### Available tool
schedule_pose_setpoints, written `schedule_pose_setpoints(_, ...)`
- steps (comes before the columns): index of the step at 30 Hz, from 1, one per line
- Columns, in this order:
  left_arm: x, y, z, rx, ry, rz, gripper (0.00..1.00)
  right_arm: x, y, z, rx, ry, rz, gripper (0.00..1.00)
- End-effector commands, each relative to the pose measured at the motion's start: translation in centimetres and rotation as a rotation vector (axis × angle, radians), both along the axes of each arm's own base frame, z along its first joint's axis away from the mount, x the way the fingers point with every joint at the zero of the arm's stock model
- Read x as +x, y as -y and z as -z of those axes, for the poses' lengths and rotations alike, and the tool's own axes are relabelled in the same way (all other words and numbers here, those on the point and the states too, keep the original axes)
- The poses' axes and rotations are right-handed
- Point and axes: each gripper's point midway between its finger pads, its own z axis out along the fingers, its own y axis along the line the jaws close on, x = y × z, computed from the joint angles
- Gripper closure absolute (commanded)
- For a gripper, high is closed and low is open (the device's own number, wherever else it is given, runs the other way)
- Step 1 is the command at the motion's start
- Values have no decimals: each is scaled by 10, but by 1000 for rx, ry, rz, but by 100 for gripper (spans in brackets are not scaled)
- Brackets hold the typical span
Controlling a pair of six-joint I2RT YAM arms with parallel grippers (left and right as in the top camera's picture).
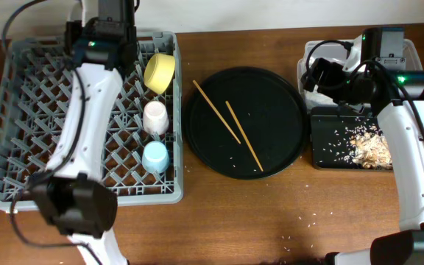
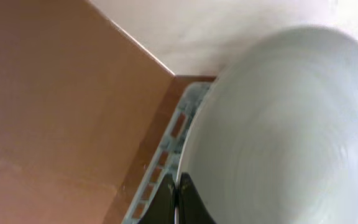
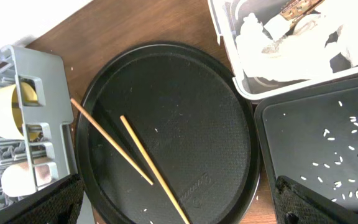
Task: Sort waste into correct bins and load items into the dishwasher rack
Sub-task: 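Lift the white plate and stand it upright in the rack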
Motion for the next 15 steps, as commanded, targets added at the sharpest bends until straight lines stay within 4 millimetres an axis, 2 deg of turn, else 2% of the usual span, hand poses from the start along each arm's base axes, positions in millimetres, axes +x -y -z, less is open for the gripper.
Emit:
schedule_pose_setpoints(1, 27, 6, 28, 75, -79, 47, 100, 2, -4, 1, 4, -2, -6, 2)
schedule_pose_setpoints(3, 40, 8, 42, 83, -75, 53, 100, 2, -4, 1, 4, -3, -6, 1)
schedule_pose_setpoints(8, 57, 11, 67, 82, -68, 53, 100, 2, -4, 1, 4, -5, -6, 1)
schedule_pose_setpoints(15, 65, 18, 81, 48, -85, 103, 100, 2, -4, 1, 4, -5, -6, 2)
